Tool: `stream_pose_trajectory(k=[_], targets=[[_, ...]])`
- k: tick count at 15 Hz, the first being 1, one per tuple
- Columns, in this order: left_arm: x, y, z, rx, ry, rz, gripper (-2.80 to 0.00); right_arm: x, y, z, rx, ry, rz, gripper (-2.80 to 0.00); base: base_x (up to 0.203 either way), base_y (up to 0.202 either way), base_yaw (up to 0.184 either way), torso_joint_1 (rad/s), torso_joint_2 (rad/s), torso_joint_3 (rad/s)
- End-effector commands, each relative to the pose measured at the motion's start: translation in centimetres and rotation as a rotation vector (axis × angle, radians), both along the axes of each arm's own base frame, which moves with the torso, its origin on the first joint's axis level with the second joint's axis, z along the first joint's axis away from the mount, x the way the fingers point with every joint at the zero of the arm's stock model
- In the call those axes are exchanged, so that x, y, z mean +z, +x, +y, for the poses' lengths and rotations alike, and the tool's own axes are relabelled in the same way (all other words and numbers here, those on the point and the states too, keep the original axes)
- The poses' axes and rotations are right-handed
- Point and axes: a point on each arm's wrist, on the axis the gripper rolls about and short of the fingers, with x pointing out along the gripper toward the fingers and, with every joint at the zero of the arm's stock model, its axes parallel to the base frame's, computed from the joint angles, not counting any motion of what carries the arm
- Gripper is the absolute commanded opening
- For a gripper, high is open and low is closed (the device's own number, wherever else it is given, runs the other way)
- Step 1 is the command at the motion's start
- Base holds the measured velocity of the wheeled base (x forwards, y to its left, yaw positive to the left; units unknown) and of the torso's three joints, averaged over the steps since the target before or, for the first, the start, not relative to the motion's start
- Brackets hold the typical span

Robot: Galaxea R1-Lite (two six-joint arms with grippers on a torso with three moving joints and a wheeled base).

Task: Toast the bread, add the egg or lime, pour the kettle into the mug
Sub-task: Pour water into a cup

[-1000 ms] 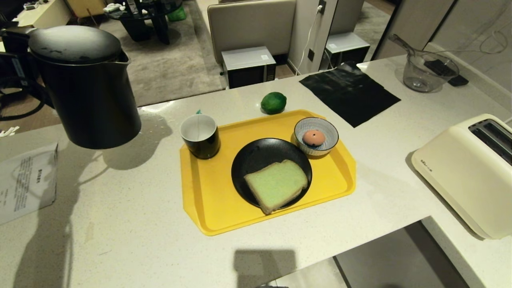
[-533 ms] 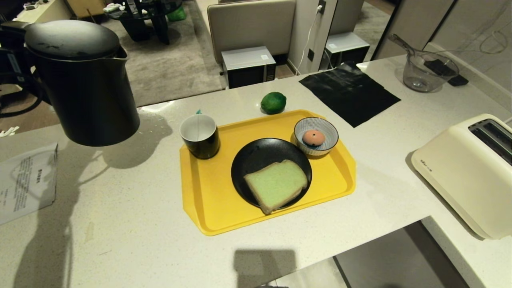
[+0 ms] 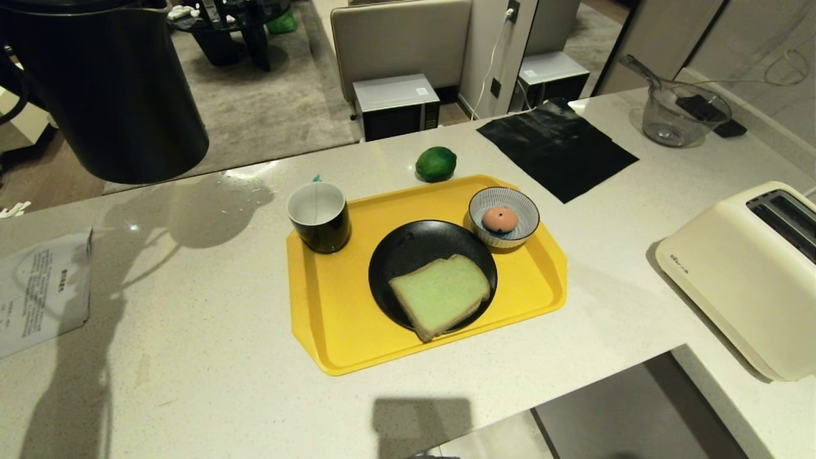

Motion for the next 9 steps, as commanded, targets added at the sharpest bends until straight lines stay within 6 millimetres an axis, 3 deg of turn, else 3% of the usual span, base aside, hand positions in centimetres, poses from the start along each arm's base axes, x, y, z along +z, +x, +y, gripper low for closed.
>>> stream_pose_trajectory(k=[1, 4, 9], targets=[[0.27, -0.21, -0.06, 0.0, 0.003, -0.011, -2.8, -0.71, 0.22, 0.0, 0.0, 0.0, 0.027, -2.8, 0.0, 0.0, 0.0, 0.0, 0.0, 0.0], [0.31, -0.23, -0.07, 0.0, 0.005, -0.012, -2.8, -0.71, 0.22, 0.0, -0.001, -0.001, 0.027, -2.8, 0.0, 0.0, 0.0, 0.0, 0.0, 0.0], [0.33, -0.37, -0.12, 0.0, 0.005, -0.012, -2.8, -0.71, 0.22, 0.0, 0.0, -0.004, 0.027, -2.8, -0.001, 0.008, -0.178, 0.0, 0.0, 0.005]])
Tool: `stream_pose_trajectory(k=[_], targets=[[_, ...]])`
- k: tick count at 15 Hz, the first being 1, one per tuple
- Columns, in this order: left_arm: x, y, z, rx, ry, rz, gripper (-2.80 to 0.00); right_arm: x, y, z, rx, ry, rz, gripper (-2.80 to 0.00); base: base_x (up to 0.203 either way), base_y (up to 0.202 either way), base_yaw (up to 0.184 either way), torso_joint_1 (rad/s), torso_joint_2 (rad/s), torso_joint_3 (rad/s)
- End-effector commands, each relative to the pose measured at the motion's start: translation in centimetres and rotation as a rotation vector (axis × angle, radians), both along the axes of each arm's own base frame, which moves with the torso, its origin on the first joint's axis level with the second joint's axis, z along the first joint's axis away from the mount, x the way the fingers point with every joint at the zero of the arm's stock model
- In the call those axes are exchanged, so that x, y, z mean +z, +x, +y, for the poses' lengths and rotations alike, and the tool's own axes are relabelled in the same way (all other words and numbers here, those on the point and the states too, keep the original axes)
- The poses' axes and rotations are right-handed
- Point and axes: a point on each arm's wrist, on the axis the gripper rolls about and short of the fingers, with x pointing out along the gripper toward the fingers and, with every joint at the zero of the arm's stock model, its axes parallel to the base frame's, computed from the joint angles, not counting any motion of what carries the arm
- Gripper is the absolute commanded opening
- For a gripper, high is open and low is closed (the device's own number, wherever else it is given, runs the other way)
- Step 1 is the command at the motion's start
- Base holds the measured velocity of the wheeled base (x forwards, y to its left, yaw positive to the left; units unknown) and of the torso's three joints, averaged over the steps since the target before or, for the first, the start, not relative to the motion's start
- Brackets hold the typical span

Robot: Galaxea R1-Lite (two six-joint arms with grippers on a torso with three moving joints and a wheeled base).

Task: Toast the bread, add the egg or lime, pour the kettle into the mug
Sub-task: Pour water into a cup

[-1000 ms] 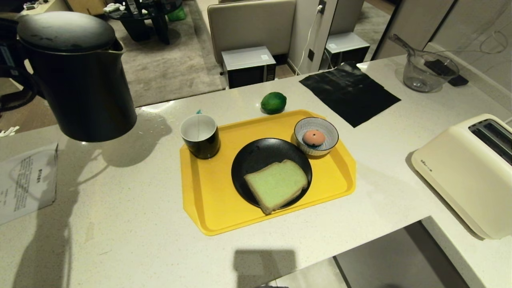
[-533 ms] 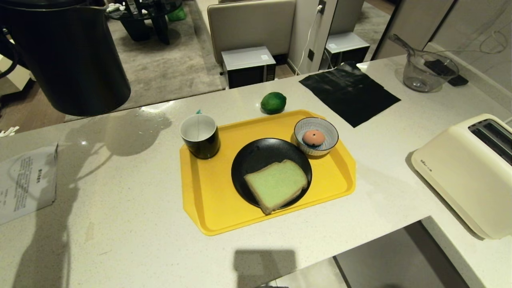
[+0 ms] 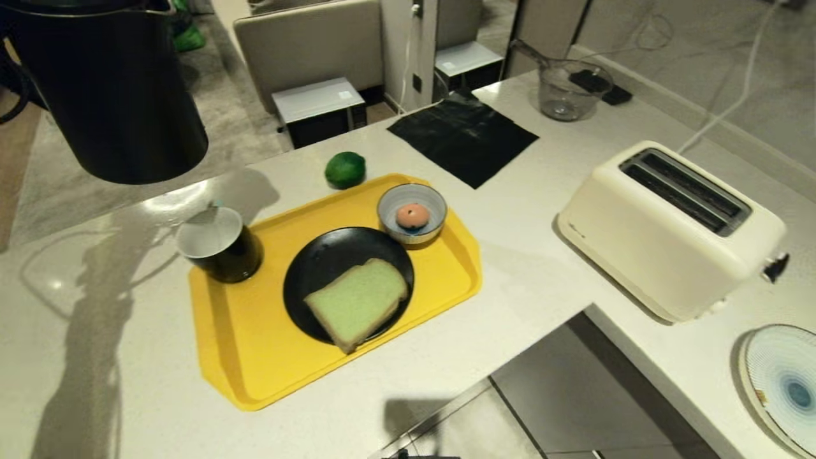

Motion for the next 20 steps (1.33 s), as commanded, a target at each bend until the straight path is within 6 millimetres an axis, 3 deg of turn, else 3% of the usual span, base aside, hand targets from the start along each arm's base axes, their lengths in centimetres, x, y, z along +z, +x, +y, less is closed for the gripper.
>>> stream_pose_trajectory(k=[1, 10, 16, 20], targets=[[0.1, -0.2, 0.0, 0.001, 0.003, -0.007, -2.8, -0.7, 0.2, 0.0, 0.001, 0.0, 0.026, -2.8, 0.004, 0.011, -0.201, 0.002, 0.0, 0.002], [0.0, -1.6, -0.1, 0.023, 0.002, 0.0, -2.8, -0.7, 0.2, 0.0, 0.001, 0.0, 0.026, -2.8, 0.0, 0.001, -0.031, -0.002, 0.0, 0.001], [-4.2, -5.1, 2.8, 0.219, 0.04, 0.183, -2.8, -0.7, 0.2, 0.0, 0.002, -0.001, 0.026, -2.8, 0.0, 0.0, 0.0, 0.0, 0.0, 0.0], [-4.8, -6.0, 4.9, 0.285, 0.083, 0.219, -2.8, -0.7, 0.2, 0.0, 0.002, -0.001, 0.026, -2.8, 0.0, 0.0, 0.0, 0.0, 0.0, 0.0]])
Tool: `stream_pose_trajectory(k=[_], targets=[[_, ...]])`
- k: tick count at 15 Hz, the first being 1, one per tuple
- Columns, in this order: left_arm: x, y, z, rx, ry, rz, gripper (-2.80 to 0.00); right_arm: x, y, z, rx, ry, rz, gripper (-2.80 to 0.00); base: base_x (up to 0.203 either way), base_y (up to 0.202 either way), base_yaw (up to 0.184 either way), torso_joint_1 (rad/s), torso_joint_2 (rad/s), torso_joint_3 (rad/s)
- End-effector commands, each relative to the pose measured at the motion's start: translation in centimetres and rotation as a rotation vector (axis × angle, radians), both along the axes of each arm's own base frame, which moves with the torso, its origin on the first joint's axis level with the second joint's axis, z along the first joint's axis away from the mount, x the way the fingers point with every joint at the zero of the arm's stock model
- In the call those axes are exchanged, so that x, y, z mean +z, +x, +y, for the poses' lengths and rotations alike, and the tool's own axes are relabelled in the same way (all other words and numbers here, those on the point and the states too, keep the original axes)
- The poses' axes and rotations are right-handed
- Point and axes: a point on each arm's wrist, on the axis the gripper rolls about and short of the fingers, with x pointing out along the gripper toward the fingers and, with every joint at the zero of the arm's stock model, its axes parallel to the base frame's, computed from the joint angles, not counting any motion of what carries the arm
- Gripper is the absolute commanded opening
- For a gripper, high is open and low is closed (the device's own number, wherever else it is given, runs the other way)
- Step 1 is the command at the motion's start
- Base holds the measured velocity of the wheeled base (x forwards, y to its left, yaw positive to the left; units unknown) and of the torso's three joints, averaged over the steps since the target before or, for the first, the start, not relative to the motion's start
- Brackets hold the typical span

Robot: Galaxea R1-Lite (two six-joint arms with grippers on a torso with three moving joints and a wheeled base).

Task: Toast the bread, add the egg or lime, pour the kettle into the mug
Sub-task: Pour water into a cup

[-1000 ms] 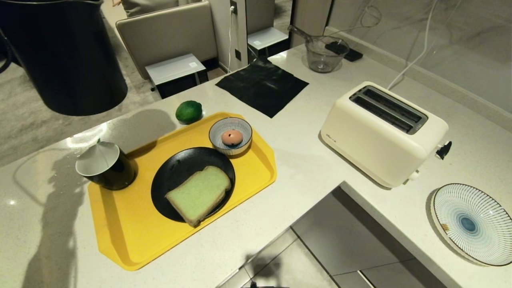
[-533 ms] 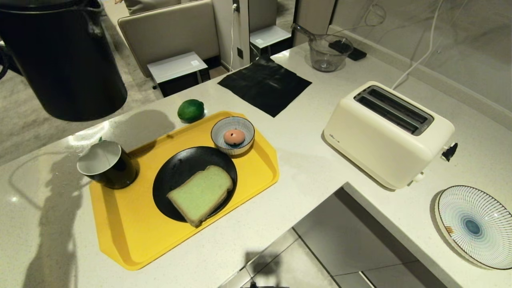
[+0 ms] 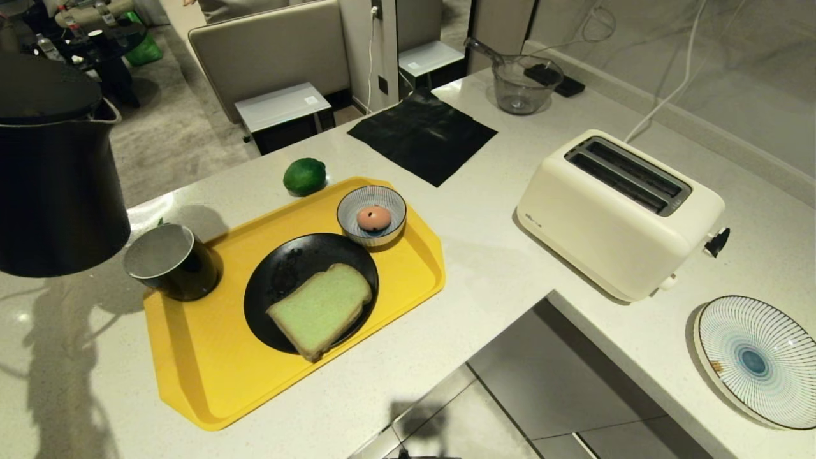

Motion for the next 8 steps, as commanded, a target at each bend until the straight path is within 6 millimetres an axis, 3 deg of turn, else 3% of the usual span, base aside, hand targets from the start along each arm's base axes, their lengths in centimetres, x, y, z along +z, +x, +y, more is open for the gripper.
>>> stream_pose_trajectory(k=[1, 5, 8], targets=[[-0.2, -0.8, 1.3, 0.057, 0.009, 0.01, -2.8, -0.7, 0.2, 0.0, 0.001, 0.0, 0.027, -2.8, 0.0, 0.0, 0.0, 0.0, 0.0, 0.0], [-0.7, -2.3, 3.1, 0.104, 0.016, 0.033, -2.8, -0.7, 0.2, 0.0, 0.001, 0.0, 0.027, -2.8, 0.0, 0.0, 0.0, 0.0, 0.0, 0.0], [-2.1, -3.4, 3.8, 0.125, -0.006, 0.07, -2.8, -0.7, 0.2, 0.0, 0.003, -0.004, 0.027, -2.8, 0.0, 0.0, 0.0, 0.0, 0.0, 0.0]])
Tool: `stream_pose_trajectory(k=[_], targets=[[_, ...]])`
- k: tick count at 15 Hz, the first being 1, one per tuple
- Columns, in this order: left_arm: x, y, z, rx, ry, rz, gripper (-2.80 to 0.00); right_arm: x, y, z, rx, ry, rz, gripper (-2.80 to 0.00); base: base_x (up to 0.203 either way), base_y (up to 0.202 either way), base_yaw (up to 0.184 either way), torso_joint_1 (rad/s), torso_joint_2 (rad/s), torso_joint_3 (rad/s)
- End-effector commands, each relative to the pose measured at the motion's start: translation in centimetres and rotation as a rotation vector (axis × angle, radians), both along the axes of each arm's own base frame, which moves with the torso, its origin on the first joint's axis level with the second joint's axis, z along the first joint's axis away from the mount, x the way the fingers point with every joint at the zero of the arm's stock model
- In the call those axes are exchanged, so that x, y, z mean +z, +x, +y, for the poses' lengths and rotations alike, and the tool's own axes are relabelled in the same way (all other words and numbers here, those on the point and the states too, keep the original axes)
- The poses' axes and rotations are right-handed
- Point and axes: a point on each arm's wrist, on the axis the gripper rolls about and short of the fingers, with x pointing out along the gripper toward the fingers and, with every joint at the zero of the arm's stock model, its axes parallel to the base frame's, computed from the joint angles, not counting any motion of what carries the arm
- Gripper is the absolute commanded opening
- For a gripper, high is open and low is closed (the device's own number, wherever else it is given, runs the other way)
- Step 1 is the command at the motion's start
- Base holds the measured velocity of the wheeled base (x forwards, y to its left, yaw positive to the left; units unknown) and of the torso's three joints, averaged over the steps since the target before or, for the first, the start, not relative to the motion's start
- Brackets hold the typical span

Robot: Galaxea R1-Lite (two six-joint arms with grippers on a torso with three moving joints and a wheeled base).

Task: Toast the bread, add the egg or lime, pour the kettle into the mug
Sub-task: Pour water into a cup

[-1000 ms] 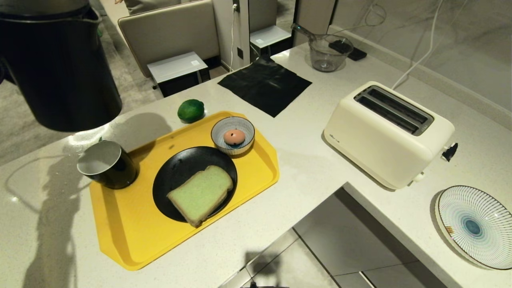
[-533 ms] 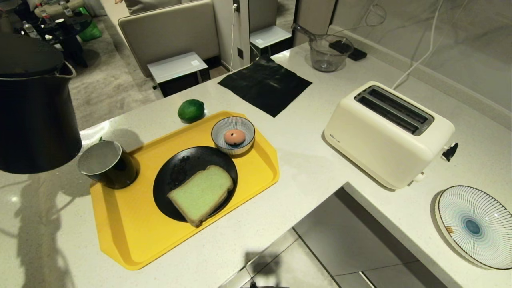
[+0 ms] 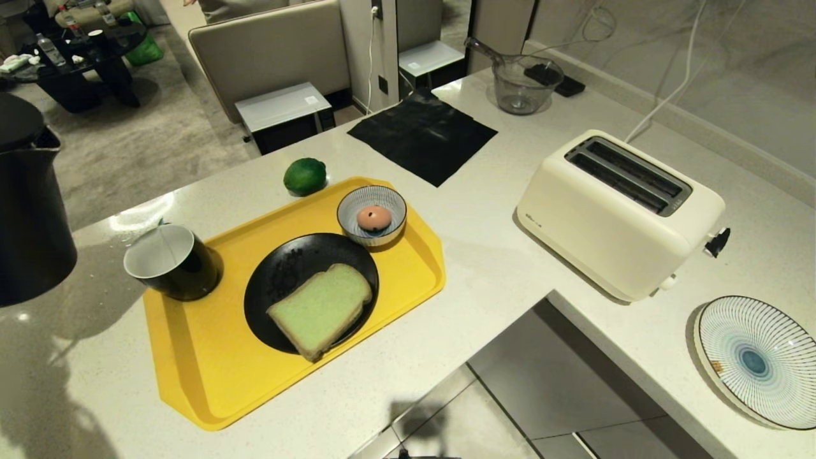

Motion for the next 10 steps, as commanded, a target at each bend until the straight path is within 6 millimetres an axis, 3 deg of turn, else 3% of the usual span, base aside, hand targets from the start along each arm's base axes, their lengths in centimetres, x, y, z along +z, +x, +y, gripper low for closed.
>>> stream_pose_trajectory(k=[1, 10], targets=[[-0.9, -0.7, 0.3, 0.023, -0.008, 0.024, -2.8, -0.7, 0.2, 0.0, 0.001, -0.005, 0.027, -2.8, 0.0, 0.0, 0.0, 0.0, 0.0, 0.0], [-3.7, -0.6, 1.5, 0.058, 0.018, 0.135, -2.8, -0.7, 0.2, 0.0, -0.004, 0.019, 0.026, -2.8, 0.0, 0.0, 0.0, 0.0, 0.0, 0.0]])
